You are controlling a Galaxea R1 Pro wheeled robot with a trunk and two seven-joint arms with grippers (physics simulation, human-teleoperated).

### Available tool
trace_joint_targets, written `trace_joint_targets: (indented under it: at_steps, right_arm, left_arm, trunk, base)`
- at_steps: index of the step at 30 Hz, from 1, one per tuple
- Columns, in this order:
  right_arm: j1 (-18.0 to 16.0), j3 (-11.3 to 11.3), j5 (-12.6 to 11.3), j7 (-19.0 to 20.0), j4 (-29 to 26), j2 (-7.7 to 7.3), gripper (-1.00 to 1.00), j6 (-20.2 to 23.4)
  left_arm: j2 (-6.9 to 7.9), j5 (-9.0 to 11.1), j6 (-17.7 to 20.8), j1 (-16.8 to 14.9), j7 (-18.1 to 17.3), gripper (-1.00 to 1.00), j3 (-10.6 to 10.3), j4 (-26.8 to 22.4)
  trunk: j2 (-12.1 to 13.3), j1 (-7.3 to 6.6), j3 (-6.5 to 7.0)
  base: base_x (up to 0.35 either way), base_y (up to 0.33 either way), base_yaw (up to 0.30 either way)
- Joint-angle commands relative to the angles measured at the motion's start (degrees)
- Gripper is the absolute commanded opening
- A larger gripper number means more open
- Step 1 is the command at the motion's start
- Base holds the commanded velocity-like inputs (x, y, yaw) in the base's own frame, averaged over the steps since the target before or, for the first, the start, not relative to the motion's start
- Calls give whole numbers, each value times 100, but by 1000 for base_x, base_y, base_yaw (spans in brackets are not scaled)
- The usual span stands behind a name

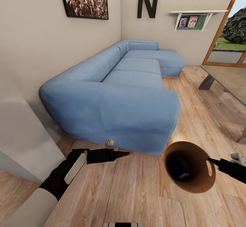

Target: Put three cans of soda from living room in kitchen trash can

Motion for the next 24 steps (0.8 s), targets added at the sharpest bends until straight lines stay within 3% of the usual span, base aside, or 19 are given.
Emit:
trace_joint_targets:
  at_steps: [1,24]
  right_arm:
    - [-1,-15,-125,10,-2,1,-100,77]
    - [-1,-40,-125,17,-2,-8,-100,77]
  left_arm:
    - [6,0,0,0,0,100,0,3]
    - [12,0,-15,1,0,100,-4,2]
  trunk:
    - [0,0,10]
    - [0,0,217]
  base:
    - [0,0,0]
    - [0,0,0]
